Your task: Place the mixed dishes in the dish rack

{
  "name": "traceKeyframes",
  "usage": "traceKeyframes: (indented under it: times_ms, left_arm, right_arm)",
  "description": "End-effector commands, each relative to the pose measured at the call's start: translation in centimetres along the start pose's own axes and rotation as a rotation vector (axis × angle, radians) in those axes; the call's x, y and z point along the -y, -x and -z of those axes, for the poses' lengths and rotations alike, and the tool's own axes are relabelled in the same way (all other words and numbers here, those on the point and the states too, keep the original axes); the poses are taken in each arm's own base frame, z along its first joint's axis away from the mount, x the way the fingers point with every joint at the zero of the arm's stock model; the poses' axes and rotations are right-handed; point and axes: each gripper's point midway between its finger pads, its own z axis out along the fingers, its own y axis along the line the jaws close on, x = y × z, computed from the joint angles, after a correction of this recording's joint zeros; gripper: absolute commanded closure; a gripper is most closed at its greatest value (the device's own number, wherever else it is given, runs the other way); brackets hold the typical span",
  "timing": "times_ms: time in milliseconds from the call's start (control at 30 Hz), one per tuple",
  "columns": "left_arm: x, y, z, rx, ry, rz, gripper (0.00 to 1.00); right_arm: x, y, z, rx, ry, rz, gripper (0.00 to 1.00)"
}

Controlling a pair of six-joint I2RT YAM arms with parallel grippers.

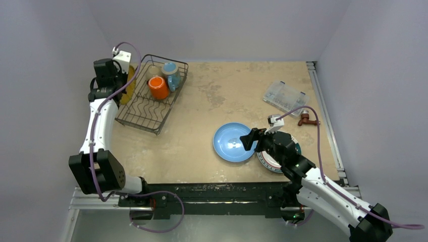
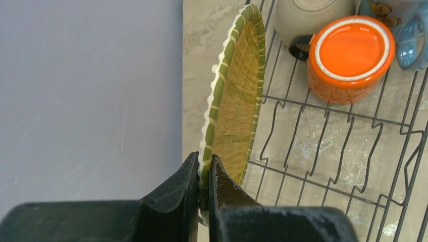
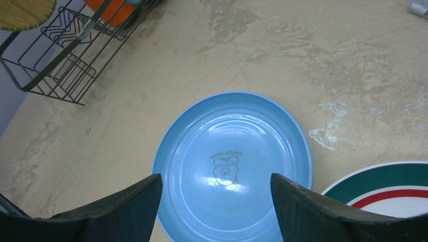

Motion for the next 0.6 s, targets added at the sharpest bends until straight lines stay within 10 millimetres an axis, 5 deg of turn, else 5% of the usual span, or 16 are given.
traceKeyframes:
  times_ms: [0,433,567]
  left_arm:
    - [-0.5,0.6,-1.0,0.037,0.010,0.016,1.00]
    - [0.5,-4.1,-3.7,-0.082,-0.092,-0.001,1.00]
    - [0.7,-4.7,-4.4,-0.082,-0.106,0.010,0.90]
  right_arm:
    - [-0.4,1.0,0.0,0.040,0.018,0.014,0.21]
    - [-0.4,0.9,-0.1,0.036,0.017,0.014,0.21]
    - [-0.4,0.9,-0.1,0.036,0.016,0.014,0.21]
